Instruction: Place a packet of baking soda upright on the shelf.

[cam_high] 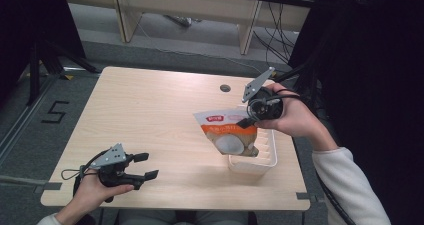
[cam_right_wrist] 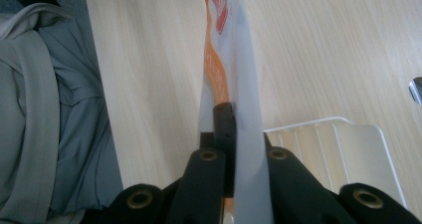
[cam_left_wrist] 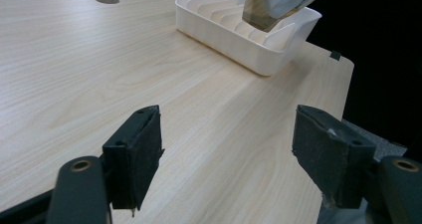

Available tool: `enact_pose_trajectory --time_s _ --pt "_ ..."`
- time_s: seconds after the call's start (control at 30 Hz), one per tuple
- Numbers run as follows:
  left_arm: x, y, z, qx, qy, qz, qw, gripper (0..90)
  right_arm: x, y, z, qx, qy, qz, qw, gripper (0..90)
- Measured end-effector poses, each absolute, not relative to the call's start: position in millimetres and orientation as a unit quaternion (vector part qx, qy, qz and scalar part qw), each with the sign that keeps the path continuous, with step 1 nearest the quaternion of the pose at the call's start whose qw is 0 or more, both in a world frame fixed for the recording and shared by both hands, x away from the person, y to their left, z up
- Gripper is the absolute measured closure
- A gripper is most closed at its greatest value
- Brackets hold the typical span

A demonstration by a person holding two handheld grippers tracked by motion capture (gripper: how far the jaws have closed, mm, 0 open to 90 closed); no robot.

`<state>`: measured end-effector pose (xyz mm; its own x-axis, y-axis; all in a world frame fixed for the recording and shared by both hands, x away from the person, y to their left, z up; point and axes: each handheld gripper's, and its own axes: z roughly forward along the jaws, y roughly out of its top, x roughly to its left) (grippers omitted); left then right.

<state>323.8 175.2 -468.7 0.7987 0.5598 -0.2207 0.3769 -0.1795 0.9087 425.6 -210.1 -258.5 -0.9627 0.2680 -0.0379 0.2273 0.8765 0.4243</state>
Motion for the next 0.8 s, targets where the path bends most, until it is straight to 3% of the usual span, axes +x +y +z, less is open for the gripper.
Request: enact_pose_trajectory --time_s 0.8 --pt "324.3 175.6 -468.5 0.761 0.306 0.083 0.566 26.6 424.7 -227.5 -266.0 0.117 0.976 0.182 0.033 90.0"
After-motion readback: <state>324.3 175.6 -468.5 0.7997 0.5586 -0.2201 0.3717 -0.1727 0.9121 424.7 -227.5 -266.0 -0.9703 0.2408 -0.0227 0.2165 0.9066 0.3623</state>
